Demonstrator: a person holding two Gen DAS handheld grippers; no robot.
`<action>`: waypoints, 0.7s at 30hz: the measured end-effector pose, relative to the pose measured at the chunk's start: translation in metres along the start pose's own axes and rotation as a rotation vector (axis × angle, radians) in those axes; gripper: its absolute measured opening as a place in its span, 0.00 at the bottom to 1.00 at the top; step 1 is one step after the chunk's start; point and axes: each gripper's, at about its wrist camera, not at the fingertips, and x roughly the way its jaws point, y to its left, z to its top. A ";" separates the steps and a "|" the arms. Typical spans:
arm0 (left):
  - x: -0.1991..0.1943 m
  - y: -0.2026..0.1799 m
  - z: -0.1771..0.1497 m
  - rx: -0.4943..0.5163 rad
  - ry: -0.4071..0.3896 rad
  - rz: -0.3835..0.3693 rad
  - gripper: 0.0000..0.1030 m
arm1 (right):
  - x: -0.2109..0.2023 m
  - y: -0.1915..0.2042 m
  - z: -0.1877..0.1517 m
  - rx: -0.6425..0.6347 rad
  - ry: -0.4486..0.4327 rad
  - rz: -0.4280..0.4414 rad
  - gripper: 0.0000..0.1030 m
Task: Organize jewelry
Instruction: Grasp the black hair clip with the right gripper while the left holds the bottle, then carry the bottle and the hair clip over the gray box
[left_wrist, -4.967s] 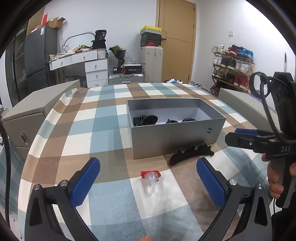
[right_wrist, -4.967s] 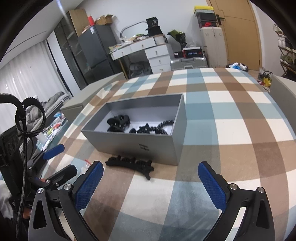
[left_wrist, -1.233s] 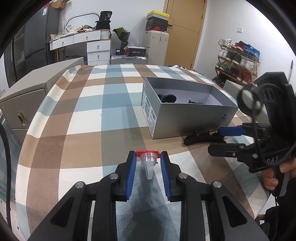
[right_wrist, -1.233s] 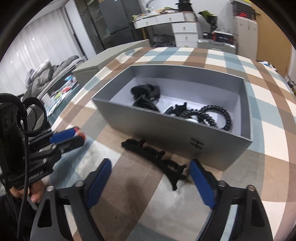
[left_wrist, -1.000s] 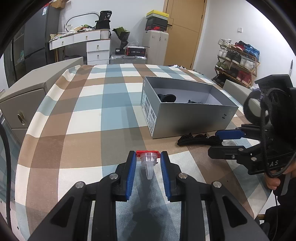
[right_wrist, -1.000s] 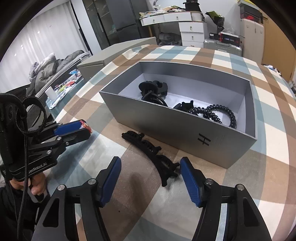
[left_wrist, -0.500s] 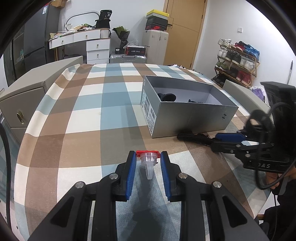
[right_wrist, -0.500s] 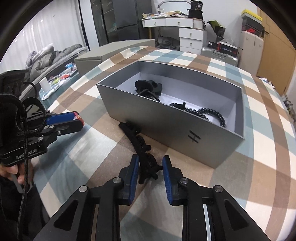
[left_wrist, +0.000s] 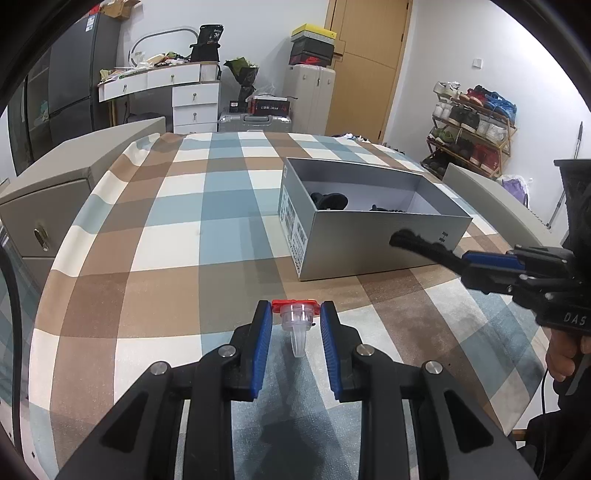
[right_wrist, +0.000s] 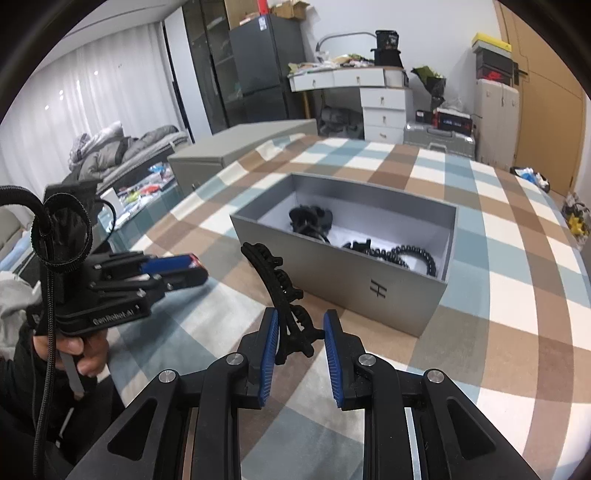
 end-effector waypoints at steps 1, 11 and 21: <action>-0.001 -0.001 0.000 0.002 -0.003 -0.001 0.20 | -0.002 0.001 0.001 0.003 -0.009 0.000 0.23; -0.005 -0.002 0.014 -0.023 -0.042 -0.017 0.20 | -0.018 -0.011 0.016 0.051 -0.077 -0.025 0.23; -0.017 -0.009 0.044 -0.037 -0.131 -0.032 0.20 | -0.031 -0.027 0.034 0.096 -0.128 -0.036 0.23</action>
